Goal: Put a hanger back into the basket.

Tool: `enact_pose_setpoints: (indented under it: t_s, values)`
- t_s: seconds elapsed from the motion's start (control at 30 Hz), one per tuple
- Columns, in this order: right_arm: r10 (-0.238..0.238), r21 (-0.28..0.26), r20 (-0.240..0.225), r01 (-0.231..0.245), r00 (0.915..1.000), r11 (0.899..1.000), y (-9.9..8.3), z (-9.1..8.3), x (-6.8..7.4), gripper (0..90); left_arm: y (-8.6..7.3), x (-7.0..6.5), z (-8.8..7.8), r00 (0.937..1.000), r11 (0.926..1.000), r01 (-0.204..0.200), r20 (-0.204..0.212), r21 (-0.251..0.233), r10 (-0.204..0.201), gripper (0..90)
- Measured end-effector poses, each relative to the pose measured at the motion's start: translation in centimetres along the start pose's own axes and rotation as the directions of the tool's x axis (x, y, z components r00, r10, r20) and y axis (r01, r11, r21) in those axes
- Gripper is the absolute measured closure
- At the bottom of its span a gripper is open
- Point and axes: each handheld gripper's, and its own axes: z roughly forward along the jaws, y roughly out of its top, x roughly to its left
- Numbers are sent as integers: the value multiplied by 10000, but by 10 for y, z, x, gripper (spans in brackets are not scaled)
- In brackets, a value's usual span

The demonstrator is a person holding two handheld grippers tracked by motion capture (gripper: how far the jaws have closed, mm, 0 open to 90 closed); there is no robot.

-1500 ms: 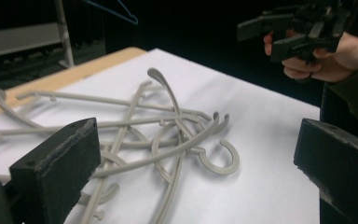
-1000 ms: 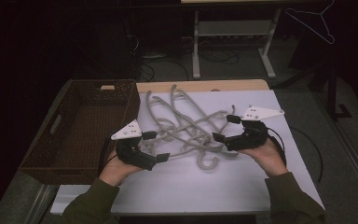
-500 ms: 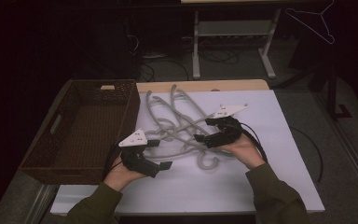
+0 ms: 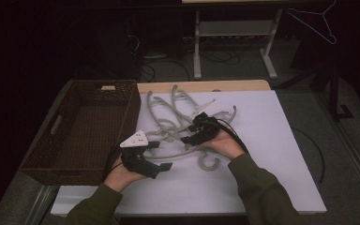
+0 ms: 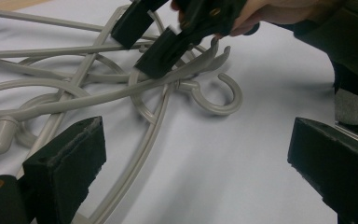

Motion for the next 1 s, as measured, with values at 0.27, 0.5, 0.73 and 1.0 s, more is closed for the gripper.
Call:
enact_pose_setpoints:
  t_s: [0.27,0.5,0.73,1.0]
  values:
    - [-428,852,-110,436,9990,9954,11,26,-1,499,0,1,0,10000,10000,19,25,52,-19,40]
    - [-558,1524,-85,565,9984,9867,17,42,-1,565,0,1,0,10000,10000,52,28,2,-52,46]
    - [-501,2036,-22,495,9987,9778,20,50,-3,642,0,1,-1,10000,10000,16,45,12,-16,46]
    - [-462,2112,-137,480,9988,9763,19,53,-4,773,0,1,-1,10000,10000,33,93,17,-34,47]
